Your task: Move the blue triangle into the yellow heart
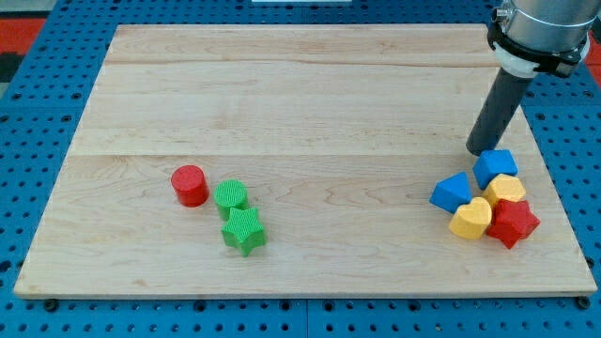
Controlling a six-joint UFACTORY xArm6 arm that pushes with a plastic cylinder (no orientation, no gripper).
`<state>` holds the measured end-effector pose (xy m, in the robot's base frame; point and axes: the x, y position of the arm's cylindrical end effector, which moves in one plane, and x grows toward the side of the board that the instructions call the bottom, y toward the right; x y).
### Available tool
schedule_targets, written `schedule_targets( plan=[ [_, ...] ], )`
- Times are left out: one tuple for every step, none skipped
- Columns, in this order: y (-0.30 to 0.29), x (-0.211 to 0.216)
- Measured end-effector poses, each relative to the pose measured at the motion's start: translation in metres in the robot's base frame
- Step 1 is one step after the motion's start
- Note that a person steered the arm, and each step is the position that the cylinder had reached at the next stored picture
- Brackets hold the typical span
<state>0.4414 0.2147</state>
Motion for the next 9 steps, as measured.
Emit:
schedule_targets(
  plan=[
    [-0.001, 0.001],
    [-0.001, 0.011],
    [-0.002, 0.017],
    [-0.02, 0.015],
    [-0.051, 0.008],
    [-0.071, 0.008],
    [-0.07, 0.019],
    [-0.07, 0.029],
    [-0.066, 0.042]
  ],
)
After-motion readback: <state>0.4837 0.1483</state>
